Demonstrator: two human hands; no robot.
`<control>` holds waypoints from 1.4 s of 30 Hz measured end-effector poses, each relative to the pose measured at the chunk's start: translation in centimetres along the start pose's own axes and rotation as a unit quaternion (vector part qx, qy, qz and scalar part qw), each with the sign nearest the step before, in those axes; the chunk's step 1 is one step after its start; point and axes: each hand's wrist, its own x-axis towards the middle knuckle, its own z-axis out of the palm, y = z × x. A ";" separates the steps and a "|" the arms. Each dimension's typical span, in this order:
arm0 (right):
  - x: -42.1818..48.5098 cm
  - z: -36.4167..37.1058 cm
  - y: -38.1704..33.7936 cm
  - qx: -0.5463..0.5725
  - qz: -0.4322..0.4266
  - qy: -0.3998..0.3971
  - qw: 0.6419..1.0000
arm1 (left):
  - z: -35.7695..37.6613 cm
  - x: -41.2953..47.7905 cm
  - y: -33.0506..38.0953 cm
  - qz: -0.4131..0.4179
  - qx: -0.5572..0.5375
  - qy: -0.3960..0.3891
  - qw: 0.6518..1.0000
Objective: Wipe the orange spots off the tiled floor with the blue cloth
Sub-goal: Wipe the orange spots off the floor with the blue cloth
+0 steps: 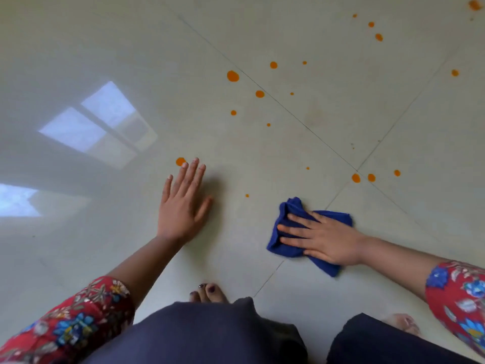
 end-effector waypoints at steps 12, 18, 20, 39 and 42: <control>6.8 -1.2 0.7 0.021 -0.048 0.072 0.996 | 0.1 2.0 -5.5 -0.245 -0.009 0.069 0.967; 14.5 -4.5 0.6 0.082 0.212 0.184 0.956 | 0.2 2.0 -5.1 -0.246 -0.006 0.071 0.967; 15.7 -4.4 -1.5 0.050 0.146 0.184 0.971 | 0.0 2.1 -5.0 -0.249 -0.009 0.080 0.965; 21.9 -5.6 -5.8 0.045 0.219 0.226 0.948 | 0.3 2.3 -5.0 -0.287 -0.026 0.134 0.948; 25.7 -7.3 -5.9 0.079 0.120 0.225 0.964 | 0.2 2.2 -5.0 -0.290 -0.030 0.140 0.946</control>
